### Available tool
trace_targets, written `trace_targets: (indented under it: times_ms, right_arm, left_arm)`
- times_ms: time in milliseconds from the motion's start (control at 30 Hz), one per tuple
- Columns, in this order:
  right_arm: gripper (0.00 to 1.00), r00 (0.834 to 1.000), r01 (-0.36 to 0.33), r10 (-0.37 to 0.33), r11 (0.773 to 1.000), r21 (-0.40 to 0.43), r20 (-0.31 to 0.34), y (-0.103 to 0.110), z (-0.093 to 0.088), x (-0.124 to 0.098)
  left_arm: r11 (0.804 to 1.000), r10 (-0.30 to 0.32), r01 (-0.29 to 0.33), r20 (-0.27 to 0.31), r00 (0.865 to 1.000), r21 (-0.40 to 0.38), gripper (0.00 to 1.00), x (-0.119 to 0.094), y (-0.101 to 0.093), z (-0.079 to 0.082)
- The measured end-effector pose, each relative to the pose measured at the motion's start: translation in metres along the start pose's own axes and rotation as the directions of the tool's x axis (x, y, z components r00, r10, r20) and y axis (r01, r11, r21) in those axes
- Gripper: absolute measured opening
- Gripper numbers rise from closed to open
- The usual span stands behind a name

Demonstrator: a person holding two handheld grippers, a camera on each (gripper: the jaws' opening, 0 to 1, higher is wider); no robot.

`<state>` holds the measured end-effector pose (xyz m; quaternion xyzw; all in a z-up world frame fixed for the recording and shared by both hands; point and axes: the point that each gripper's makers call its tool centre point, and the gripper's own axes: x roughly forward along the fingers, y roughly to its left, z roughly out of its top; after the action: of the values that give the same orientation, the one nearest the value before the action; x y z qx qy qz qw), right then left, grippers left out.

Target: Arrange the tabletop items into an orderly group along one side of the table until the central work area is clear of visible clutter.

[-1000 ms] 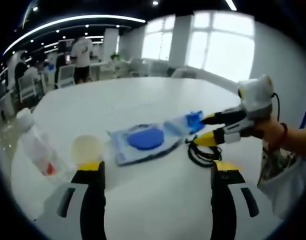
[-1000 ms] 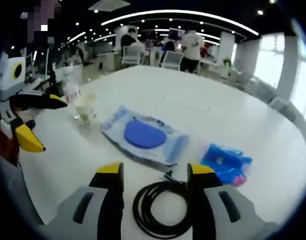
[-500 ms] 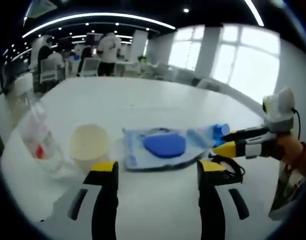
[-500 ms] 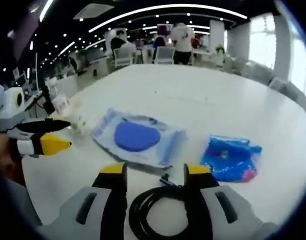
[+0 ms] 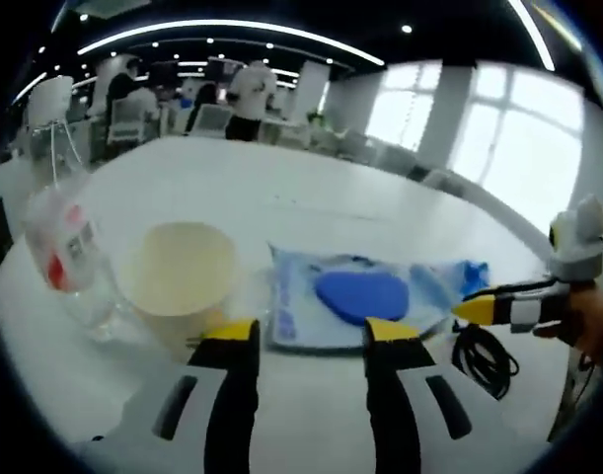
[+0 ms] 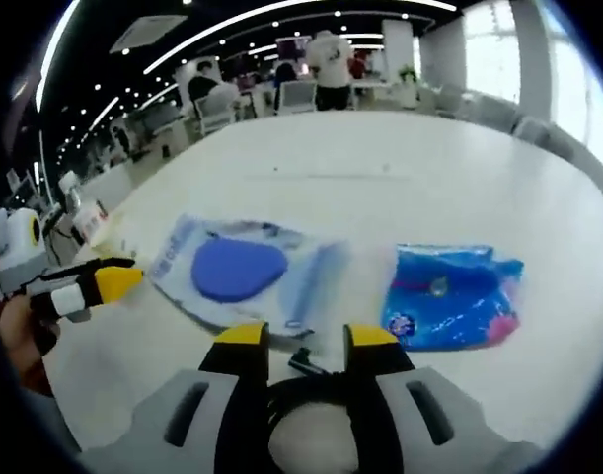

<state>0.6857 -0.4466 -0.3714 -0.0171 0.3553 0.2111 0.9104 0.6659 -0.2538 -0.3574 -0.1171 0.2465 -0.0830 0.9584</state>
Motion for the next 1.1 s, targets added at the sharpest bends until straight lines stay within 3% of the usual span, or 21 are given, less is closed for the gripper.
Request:
trace_targets:
  times_ms: [100,167,233,333,433,567,667,800,900,1033,1100]
  right_arm:
    - [0.28,1.000,0.002,-0.002,1.000,0.011,0.004,-0.001,0.001,0.003]
    - [0.25,1.000,-0.007,0.007,1.000,0.019,0.008,0.001,0.002,0.005]
    - [0.23,1.000,-0.005,0.005,1.000,0.017,0.001,0.001,0.000,0.009]
    - [0.22,1.000,0.003,-0.003,1.000,0.024,-0.020,-0.002,-0.005,0.010]
    - [0.18,1.000,0.002,-0.002,1.000,0.031,-0.018,-0.002,-0.004,0.010]
    - [0.09,1.000,-0.008,0.009,1.000,0.026,-0.007,-0.002,-0.001,0.010]
    - [0.07,1.000,-0.012,0.012,1.000,0.001,-0.013,-0.001,-0.002,0.011]
    - [0.06,1.000,-0.014,0.014,1.000,-0.006,-0.018,0.000,-0.003,0.012]
    - [0.05,1.000,-0.017,0.017,1.000,0.007,-0.020,-0.002,-0.003,0.013]
    - [0.05,0.999,-0.021,0.021,1.000,-0.006,-0.030,-0.001,-0.005,0.013]
    - [0.05,0.999,-0.024,0.023,1.000,-0.013,-0.032,-0.001,-0.005,0.013]
  left_arm:
    - [1.000,0.005,-0.005,0.007,1.000,-0.013,0.36,0.004,0.001,0.000]
    - [0.999,0.042,-0.043,-0.014,0.999,-0.005,0.32,0.007,0.008,-0.003]
    - [0.996,0.086,-0.087,-0.025,0.996,-0.024,0.23,0.008,0.015,-0.005]
    - [0.996,0.090,-0.091,-0.062,0.994,-0.015,0.17,0.013,0.015,-0.011]
    - [0.993,0.119,-0.118,-0.051,0.992,0.025,0.14,0.013,0.017,-0.011]
    - [0.991,0.132,-0.132,-0.051,0.990,0.006,0.08,0.015,0.021,-0.011]
    - [0.984,0.176,-0.176,-0.083,0.981,0.011,0.00,0.014,0.029,-0.013]
    - [0.982,0.188,-0.189,-0.093,0.978,-0.009,0.00,0.014,0.032,-0.010]
    - [0.979,0.199,-0.192,-0.130,0.971,0.066,0.14,0.013,0.029,-0.020]
    - [0.986,0.167,-0.166,-0.121,0.979,0.013,0.08,0.016,0.023,-0.024]
    - [0.984,0.178,-0.175,-0.111,0.978,0.040,0.08,0.016,0.025,-0.022]
